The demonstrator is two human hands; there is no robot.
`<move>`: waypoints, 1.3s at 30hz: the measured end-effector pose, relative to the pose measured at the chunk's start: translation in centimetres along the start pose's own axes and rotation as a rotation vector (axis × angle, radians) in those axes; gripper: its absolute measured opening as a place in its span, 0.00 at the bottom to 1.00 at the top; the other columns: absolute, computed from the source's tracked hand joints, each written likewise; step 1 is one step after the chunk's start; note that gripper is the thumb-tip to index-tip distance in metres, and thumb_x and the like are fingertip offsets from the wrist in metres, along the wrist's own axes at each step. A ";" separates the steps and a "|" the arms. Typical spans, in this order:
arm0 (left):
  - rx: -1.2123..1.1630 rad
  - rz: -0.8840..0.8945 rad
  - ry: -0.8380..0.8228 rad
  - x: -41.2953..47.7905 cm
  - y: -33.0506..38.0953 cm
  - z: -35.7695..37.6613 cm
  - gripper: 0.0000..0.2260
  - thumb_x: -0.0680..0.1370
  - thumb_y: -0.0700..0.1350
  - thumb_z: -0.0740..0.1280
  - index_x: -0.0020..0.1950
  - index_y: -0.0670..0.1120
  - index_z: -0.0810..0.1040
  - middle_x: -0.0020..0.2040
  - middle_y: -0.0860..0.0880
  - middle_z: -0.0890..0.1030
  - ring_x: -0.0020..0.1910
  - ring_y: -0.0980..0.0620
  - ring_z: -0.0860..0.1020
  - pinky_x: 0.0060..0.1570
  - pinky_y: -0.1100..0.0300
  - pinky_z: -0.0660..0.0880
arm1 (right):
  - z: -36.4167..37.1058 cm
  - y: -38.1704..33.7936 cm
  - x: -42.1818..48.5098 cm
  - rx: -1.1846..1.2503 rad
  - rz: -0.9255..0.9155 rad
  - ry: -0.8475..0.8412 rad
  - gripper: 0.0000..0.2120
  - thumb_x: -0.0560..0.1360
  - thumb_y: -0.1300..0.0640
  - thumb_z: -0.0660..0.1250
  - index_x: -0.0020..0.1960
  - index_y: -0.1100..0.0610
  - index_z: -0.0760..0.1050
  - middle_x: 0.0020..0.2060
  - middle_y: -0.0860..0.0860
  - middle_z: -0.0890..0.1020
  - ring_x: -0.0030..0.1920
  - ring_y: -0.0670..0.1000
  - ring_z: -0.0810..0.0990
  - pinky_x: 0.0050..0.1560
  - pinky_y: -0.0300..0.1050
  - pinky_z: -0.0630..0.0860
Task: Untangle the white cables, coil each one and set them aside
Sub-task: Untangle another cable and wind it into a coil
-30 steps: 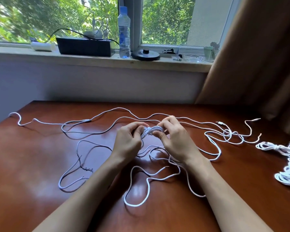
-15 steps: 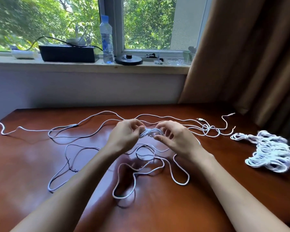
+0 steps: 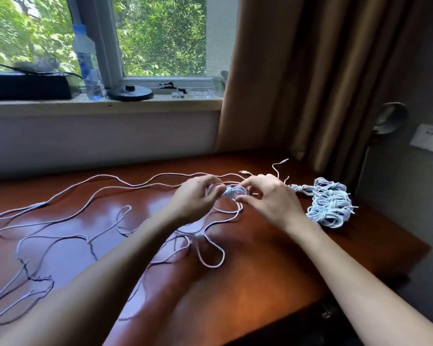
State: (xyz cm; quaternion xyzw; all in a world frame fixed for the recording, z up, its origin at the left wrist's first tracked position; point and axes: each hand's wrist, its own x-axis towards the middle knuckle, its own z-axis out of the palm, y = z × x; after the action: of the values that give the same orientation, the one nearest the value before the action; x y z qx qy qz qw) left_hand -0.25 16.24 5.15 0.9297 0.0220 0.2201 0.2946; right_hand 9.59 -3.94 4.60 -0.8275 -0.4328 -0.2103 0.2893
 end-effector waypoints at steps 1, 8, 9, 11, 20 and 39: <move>-0.021 0.033 -0.035 0.4 0.6 0.7 0.14 0.79 0.57 0.65 0.55 0.50 0.81 0.48 0.52 0.83 0.49 0.50 0.80 0.51 0.52 0.77 | -0.5 0.8 -0.4 -0.007 0.019 0.001 0.13 0.72 0.39 0.73 0.52 0.45 0.81 0.40 0.43 0.80 0.46 0.47 0.75 0.44 0.49 0.75; -0.050 0.149 -0.138 3.3 3.6 5.4 0.17 0.74 0.57 0.69 0.57 0.47 0.77 0.49 0.52 0.81 0.47 0.51 0.79 0.48 0.52 0.76 | -3.2 6.0 -2.1 -0.074 0.109 -0.006 0.12 0.73 0.42 0.74 0.54 0.45 0.81 0.41 0.43 0.81 0.48 0.49 0.74 0.48 0.54 0.77; -0.040 0.151 -0.148 3.7 3.8 6.0 0.16 0.74 0.56 0.70 0.56 0.48 0.77 0.48 0.52 0.80 0.47 0.50 0.78 0.49 0.51 0.76 | -3.5 6.6 -2.2 -0.087 0.114 -0.010 0.12 0.73 0.42 0.74 0.54 0.45 0.81 0.42 0.43 0.81 0.48 0.49 0.75 0.49 0.54 0.77; -0.012 0.135 -0.159 4.4 4.2 7.2 0.12 0.76 0.54 0.71 0.55 0.50 0.77 0.48 0.54 0.80 0.49 0.50 0.78 0.50 0.51 0.76 | -4.1 7.7 -2.4 -0.103 0.120 -0.020 0.13 0.72 0.41 0.74 0.53 0.44 0.82 0.42 0.43 0.82 0.48 0.50 0.75 0.49 0.54 0.77; -0.021 -0.004 -0.174 7.8 5.9 12.9 0.15 0.69 0.57 0.74 0.52 0.54 0.78 0.49 0.52 0.83 0.50 0.49 0.80 0.50 0.49 0.79 | -6.2 12.3 -2.9 -0.246 0.212 -0.100 0.17 0.71 0.40 0.74 0.56 0.45 0.83 0.44 0.44 0.82 0.54 0.49 0.75 0.49 0.44 0.71; 0.114 0.106 -0.232 10.5 5.9 17.0 0.26 0.75 0.59 0.72 0.68 0.47 0.76 0.60 0.47 0.78 0.63 0.46 0.73 0.62 0.51 0.72 | -6.2 16.3 -2.4 -0.192 0.359 -0.254 0.16 0.75 0.46 0.72 0.62 0.46 0.80 0.57 0.45 0.78 0.62 0.48 0.72 0.61 0.49 0.72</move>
State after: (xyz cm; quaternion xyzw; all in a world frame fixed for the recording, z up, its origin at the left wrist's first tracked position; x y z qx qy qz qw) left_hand 15.83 4.02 0.20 0.9640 -0.0489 0.1246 0.2296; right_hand 21.35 -16.95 2.97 -0.9347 -0.2899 -0.0899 0.1851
